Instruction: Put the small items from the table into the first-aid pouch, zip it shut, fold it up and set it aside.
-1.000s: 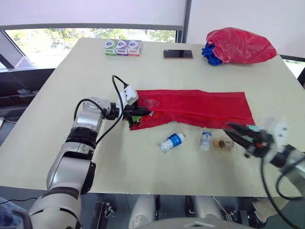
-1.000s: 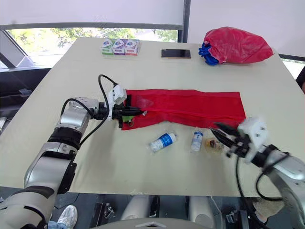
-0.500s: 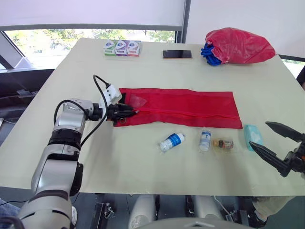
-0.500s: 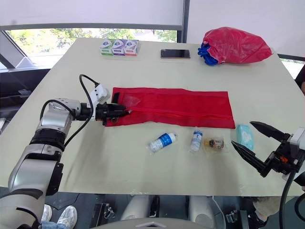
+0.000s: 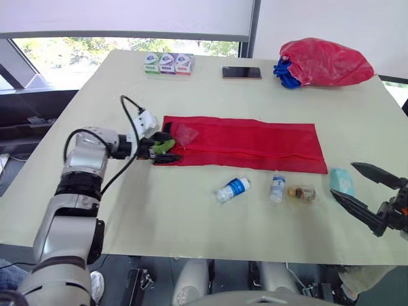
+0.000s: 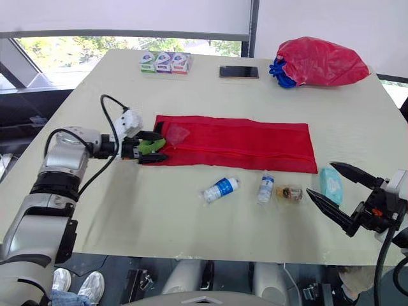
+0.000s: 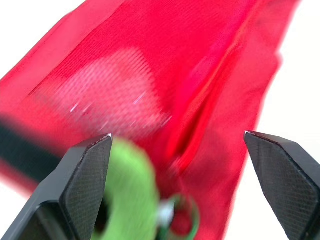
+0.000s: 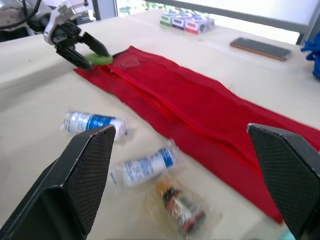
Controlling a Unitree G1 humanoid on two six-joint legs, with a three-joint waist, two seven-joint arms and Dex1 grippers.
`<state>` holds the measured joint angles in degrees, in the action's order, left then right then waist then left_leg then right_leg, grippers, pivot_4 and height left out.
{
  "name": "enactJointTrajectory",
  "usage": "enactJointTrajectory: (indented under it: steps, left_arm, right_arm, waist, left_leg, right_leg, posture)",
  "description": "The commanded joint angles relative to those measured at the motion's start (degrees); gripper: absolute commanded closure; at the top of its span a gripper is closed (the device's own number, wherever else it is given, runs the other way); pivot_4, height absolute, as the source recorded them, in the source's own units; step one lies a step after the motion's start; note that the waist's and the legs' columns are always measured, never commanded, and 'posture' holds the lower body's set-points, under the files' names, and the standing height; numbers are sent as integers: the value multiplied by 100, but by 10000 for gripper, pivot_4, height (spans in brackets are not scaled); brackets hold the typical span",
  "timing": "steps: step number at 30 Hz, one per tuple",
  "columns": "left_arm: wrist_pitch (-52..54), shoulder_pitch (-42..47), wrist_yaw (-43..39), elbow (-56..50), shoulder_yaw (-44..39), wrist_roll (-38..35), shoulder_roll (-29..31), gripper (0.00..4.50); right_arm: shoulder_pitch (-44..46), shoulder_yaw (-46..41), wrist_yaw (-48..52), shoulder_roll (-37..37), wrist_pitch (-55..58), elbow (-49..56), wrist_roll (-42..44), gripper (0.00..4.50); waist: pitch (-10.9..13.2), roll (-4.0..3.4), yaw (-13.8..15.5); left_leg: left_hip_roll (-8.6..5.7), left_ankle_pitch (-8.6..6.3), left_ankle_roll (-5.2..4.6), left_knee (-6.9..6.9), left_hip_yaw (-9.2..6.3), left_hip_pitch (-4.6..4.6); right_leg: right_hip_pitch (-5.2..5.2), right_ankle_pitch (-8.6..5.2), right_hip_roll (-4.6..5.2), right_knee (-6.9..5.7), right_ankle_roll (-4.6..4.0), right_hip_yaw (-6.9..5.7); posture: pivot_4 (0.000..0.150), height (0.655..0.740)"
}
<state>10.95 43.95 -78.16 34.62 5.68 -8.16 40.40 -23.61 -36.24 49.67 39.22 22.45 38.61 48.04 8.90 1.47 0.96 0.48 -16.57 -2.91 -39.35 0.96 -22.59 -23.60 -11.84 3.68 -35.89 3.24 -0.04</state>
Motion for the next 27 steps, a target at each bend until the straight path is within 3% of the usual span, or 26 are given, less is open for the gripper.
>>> enactJointTrajectory:
  steps: [1, 8, 16, 19, 25, 27]
  left_arm:
    - [33, 87, 31, -540, 124, -25, -212, 481]
    - [-1055, 884, 852, 663, 733, 795, -1260, 481]
    - [-2064, 1633, 1266, 2385, 879, 1300, -1914, 481]
    - [-2396, 1766, 1362, 2777, 919, 1498, -1996, 8489]
    - [-2641, 1941, 1310, 3148, 766, 1509, -2133, 37922]
    - [-2637, 1953, 1108, 3174, 699, 1436, -2171, 43679]
  right_arm:
    - [79, 20, -82, 93, 13, 256, 114, 0]
    - [395, 437, -433, 88, 100, 483, 101, 0]
    - [497, 565, -667, 71, 88, 564, 39, 0]
    - [445, 555, -718, 49, 60, 601, 8, 0]
    - [349, 582, -787, -22, -12, 650, -63, 0]
    - [345, 619, -807, -41, -19, 668, -86, 0]
  waist:
    - [0, 0, 6]
    - [0, 2, -7]
    - [0, 3, -15]
    - [0, 4, -7]
    - [0, 5, -12]
    - [0, 5, -12]
  left_leg:
    - [-2, 0, 0, 0, -3, -2]
    - [-17, 0, 0, -4, -4, -3]
    - [-22, 0, -1, -2, -4, -4]
    - [-22, 0, -1, -2, -5, -6]
    - [-19, 0, -1, -4, -6, -6]
    - [-18, 0, -1, -4, -7, -6]
  right_leg:
    - [0, 0, 0, 1, 0, 0]
    - [2, 0, -3, 0, 1, 2]
    - [1, 0, -8, 1, 1, 1]
    - [2, 0, -7, 1, 2, 1]
    - [2, 1, -6, 0, 2, 1]
    - [2, 1, -6, -1, 2, 1]
  posture:
    - [1500, 7400]
    - [1500, 7400]
    - [1500, 7400]
    - [1500, 7400]
    - [1500, 7400]
    - [1500, 7400]
